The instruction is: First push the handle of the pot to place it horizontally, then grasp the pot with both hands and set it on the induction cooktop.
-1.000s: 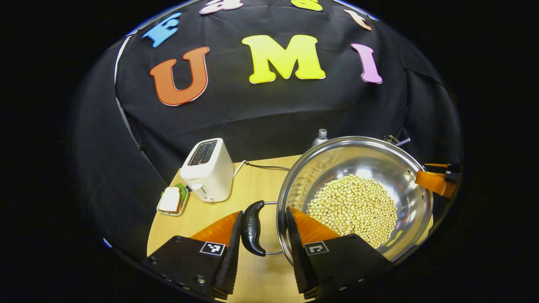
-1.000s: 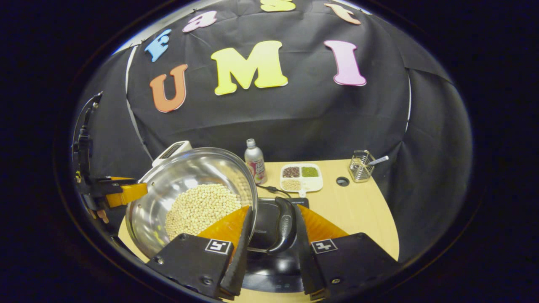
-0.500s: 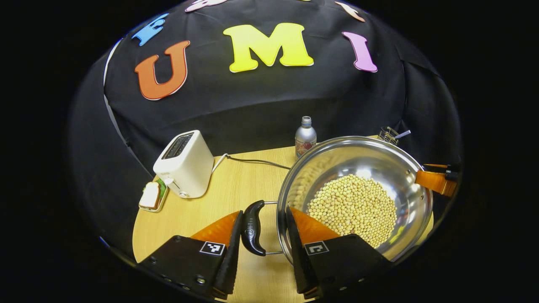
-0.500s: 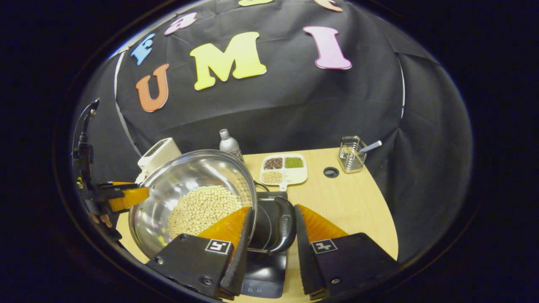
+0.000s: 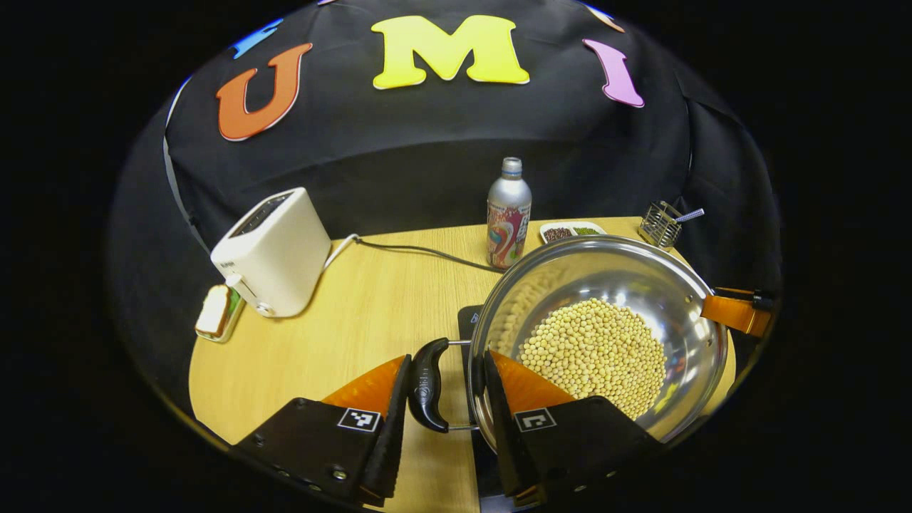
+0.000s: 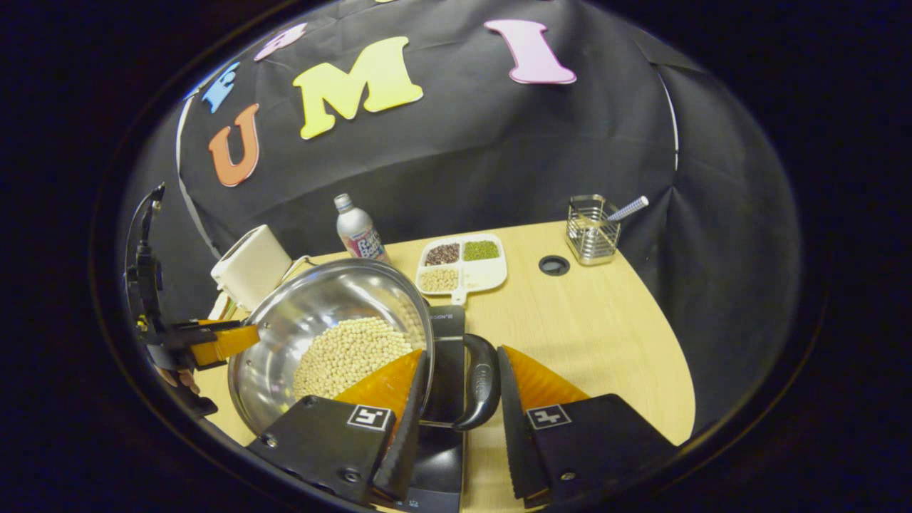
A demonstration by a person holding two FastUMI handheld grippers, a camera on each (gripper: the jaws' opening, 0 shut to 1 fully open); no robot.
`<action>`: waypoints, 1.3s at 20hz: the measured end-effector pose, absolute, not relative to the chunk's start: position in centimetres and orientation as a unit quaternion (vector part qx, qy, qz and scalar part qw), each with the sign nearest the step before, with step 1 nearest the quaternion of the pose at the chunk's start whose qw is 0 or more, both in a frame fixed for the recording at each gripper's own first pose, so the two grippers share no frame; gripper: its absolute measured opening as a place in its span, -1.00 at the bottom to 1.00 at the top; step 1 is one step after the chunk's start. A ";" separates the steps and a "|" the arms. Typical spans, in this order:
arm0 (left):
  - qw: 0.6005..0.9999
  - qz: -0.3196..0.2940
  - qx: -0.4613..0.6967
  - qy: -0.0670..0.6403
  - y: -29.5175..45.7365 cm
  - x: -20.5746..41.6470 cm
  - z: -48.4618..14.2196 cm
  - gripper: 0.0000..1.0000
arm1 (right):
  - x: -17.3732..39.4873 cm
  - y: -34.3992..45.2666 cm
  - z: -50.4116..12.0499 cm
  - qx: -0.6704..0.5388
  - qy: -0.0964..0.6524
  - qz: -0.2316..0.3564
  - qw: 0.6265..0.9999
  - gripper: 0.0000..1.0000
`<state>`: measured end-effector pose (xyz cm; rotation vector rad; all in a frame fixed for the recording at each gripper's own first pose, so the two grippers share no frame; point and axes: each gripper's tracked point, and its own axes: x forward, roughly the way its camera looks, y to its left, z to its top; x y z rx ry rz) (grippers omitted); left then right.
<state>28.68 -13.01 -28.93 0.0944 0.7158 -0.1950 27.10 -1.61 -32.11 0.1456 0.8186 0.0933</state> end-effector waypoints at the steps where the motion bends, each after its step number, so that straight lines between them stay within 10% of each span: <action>1: 0.928 -0.095 0.042 0.358 -13.0 28.2 -29.0 0.15 | 26.7 -1.5 -32.5 0.079 0.402 0.046 0.911 0.08; 14: 0.934 -0.100 0.022 0.342 -12.8 27.9 -28.8 0.14 | 27.6 -1.8 -33.0 0.056 0.378 0.055 0.923 0.19; 21: 0.934 -0.065 -0.048 0.347 -10.6 25.9 -28.8 0.93 | 26.1 -2.5 -29.8 0.035 0.301 0.027 0.953 0.55; 26: 0.949 -0.067 -0.071 0.300 -9.9 23.6 -25.8 0.92 | 22.2 -1.9 -27.7 0.046 0.266 0.034 0.962 0.86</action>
